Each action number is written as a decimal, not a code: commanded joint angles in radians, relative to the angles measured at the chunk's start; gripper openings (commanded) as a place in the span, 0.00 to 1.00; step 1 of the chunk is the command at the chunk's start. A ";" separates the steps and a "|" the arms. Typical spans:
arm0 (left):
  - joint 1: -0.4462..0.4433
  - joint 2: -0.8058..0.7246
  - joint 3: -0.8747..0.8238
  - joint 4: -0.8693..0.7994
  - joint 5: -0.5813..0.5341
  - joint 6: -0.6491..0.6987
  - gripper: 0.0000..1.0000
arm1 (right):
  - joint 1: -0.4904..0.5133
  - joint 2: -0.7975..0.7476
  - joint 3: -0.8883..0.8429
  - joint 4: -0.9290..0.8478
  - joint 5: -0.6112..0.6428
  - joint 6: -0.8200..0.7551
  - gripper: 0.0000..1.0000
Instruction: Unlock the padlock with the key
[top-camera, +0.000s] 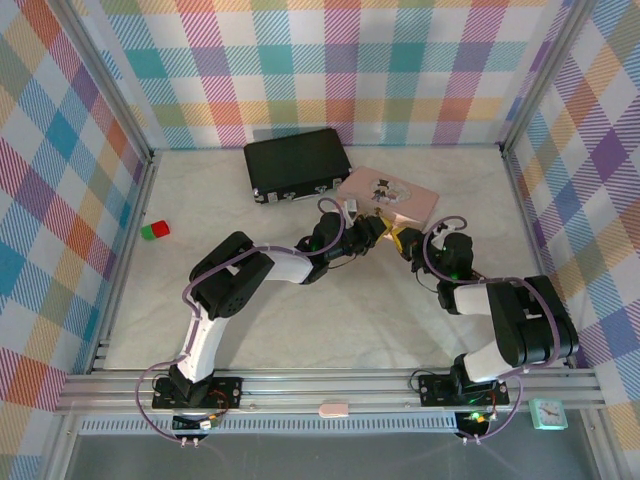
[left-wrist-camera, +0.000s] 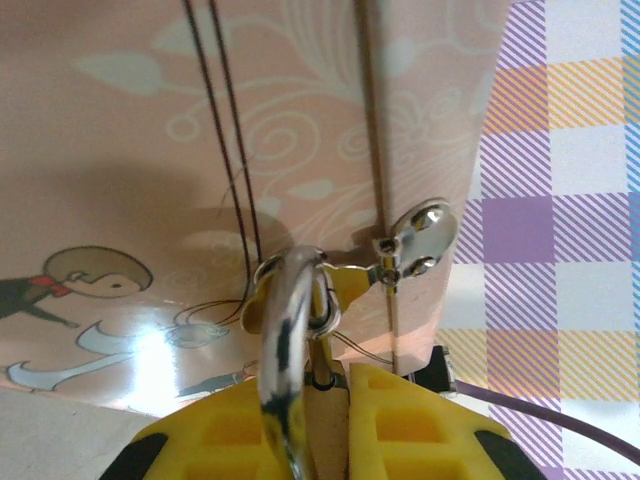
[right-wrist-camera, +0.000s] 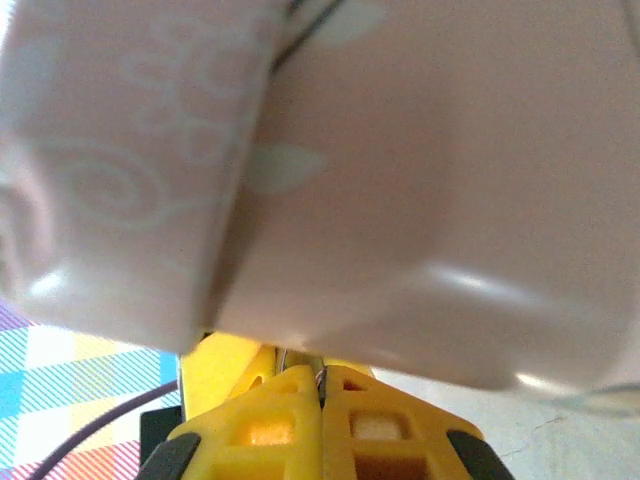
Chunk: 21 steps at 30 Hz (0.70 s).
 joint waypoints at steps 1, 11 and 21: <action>-0.037 0.012 0.008 0.218 0.120 0.071 0.00 | 0.023 -0.027 0.005 0.052 -0.038 0.162 0.00; -0.040 0.126 -0.027 0.443 0.165 0.237 0.00 | 0.021 -0.032 0.030 0.162 -0.004 0.742 0.00; -0.044 0.154 0.001 0.438 0.156 0.257 0.00 | 0.012 -0.021 0.050 0.115 -0.002 0.731 0.00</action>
